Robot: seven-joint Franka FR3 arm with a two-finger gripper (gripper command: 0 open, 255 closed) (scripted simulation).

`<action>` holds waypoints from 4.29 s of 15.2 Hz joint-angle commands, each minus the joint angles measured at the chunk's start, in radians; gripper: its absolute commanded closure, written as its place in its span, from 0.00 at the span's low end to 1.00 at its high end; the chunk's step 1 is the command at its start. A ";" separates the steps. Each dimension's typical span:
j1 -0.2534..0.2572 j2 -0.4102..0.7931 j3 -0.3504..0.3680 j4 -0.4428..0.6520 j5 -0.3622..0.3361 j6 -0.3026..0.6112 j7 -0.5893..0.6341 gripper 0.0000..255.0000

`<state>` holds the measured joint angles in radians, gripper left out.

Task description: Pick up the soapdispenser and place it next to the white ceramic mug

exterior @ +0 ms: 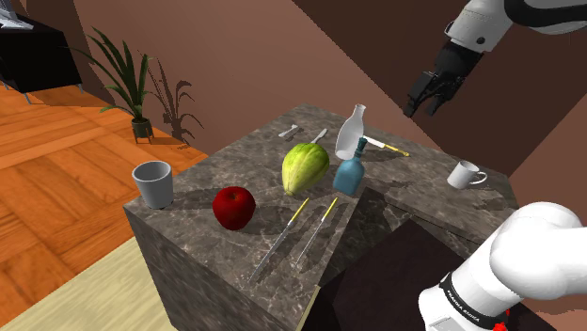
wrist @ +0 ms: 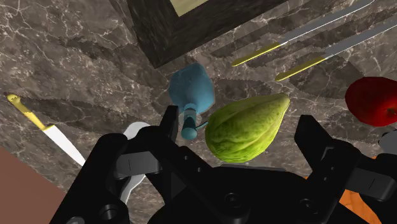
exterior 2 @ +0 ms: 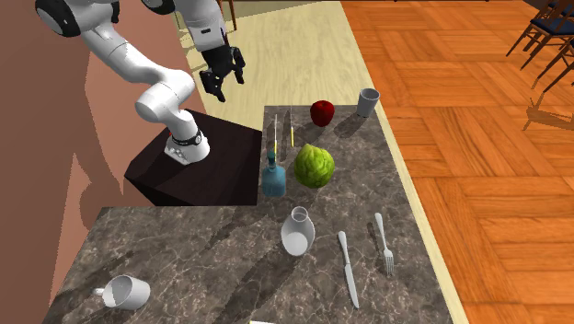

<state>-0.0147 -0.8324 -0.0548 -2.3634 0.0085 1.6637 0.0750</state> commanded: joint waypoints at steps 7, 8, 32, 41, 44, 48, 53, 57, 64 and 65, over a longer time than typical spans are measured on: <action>0.007 0.177 -0.061 -0.023 0.001 0.163 -0.070 0.00; 0.009 0.211 -0.071 -0.022 0.002 0.188 -0.082 0.00; 0.040 0.594 -0.155 -0.017 0.076 0.499 -0.223 0.00; 0.040 0.594 -0.155 -0.017 0.076 0.499 -0.223 1.00; 0.040 0.588 -0.154 -0.009 0.074 0.485 -0.220 1.00; 0.038 0.566 -0.151 0.026 0.067 0.429 -0.210 1.00; 0.037 0.544 -0.148 0.074 0.060 0.360 -0.199 1.00; 0.037 0.531 -0.145 0.116 0.057 0.305 -0.192 1.00; 0.037 0.517 -0.142 0.197 0.053 0.211 -0.180 1.00; 0.037 0.515 -0.141 0.209 0.052 0.197 -0.179 1.00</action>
<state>0.0221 -0.3145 -0.1974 -2.1649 0.0613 1.8740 -0.1063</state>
